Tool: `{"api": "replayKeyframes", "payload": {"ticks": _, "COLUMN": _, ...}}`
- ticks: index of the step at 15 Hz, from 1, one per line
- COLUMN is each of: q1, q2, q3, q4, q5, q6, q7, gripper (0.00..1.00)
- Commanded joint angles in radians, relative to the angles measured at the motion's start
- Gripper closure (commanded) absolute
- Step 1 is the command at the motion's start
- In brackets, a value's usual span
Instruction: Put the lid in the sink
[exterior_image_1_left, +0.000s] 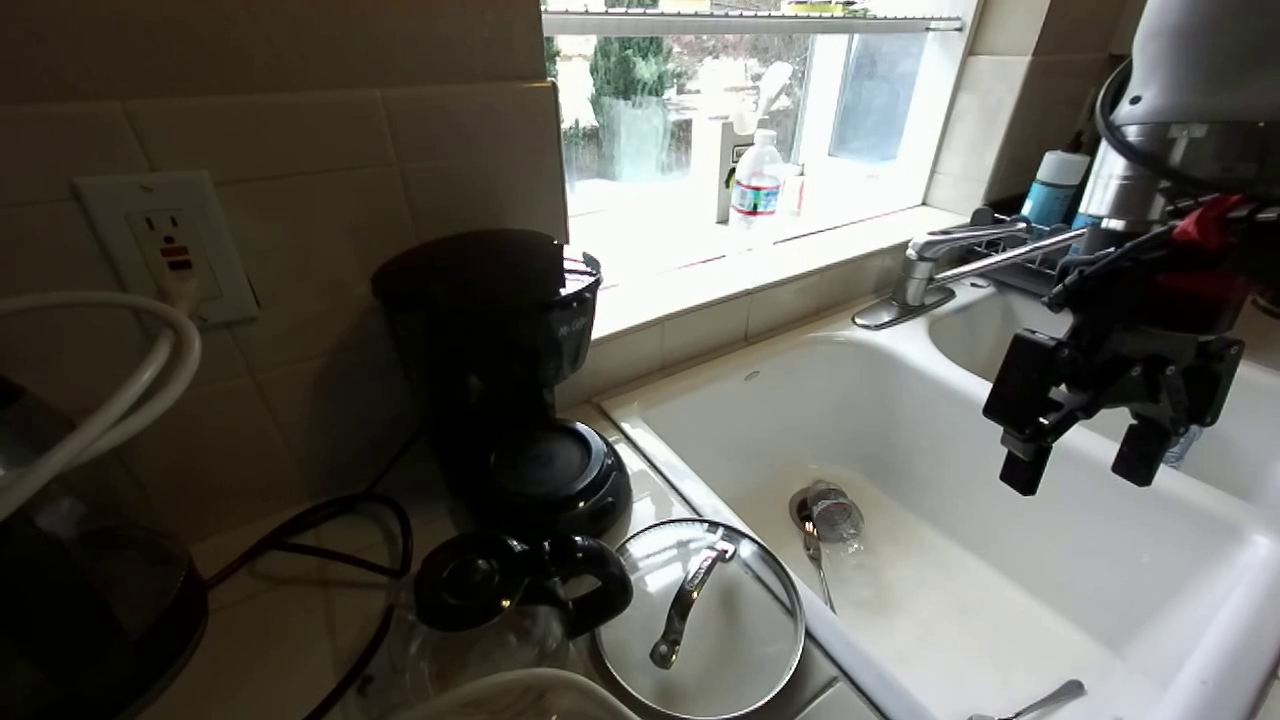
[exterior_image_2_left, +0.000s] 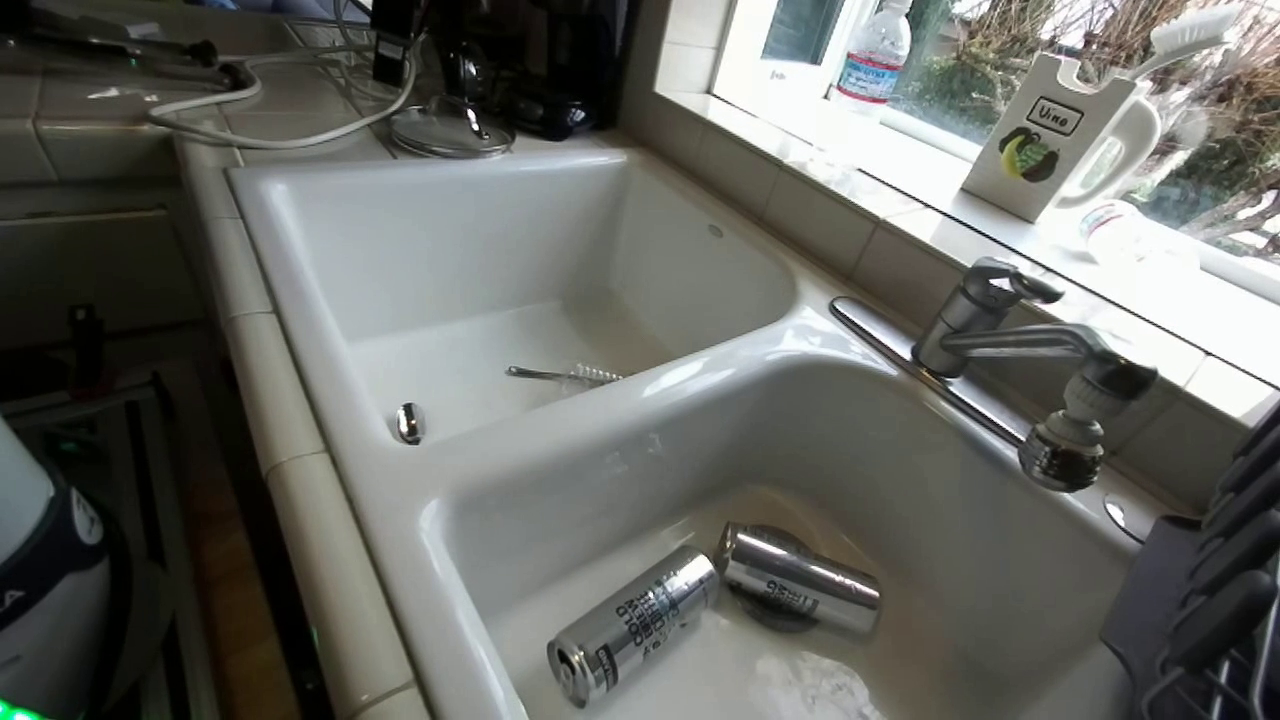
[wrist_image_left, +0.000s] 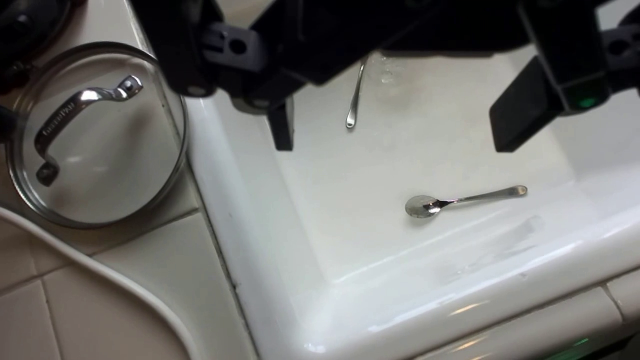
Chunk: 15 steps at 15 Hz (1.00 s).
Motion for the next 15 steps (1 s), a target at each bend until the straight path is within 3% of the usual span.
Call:
{"api": "replayKeyframes", "payload": {"ticks": 1, "q1": 0.062, "q2": 0.015, "q3": -0.052, "q4": -0.001, "q5": -0.029, "q6": 0.011, "q7": 0.025, "gripper": 0.0}}
{"api": "replayKeyframes", "payload": {"ticks": 7, "q1": 0.065, "q2": 0.069, "q3": -0.059, "q4": 0.041, "q5": 0.0, "q6": 0.007, "q7": 0.036, "gripper": 0.0}}
{"api": "replayKeyframes", "payload": {"ticks": 12, "q1": 0.096, "q2": 0.268, "q3": -0.081, "q4": 0.195, "q5": 0.084, "q6": -0.01, "q7": 0.193, "gripper": 0.0}}
{"api": "replayKeyframes", "payload": {"ticks": 15, "q1": 0.13, "q2": 0.386, "q3": -0.066, "q4": 0.271, "q5": 0.106, "q6": 0.017, "q7": 0.367, "gripper": 0.0}}
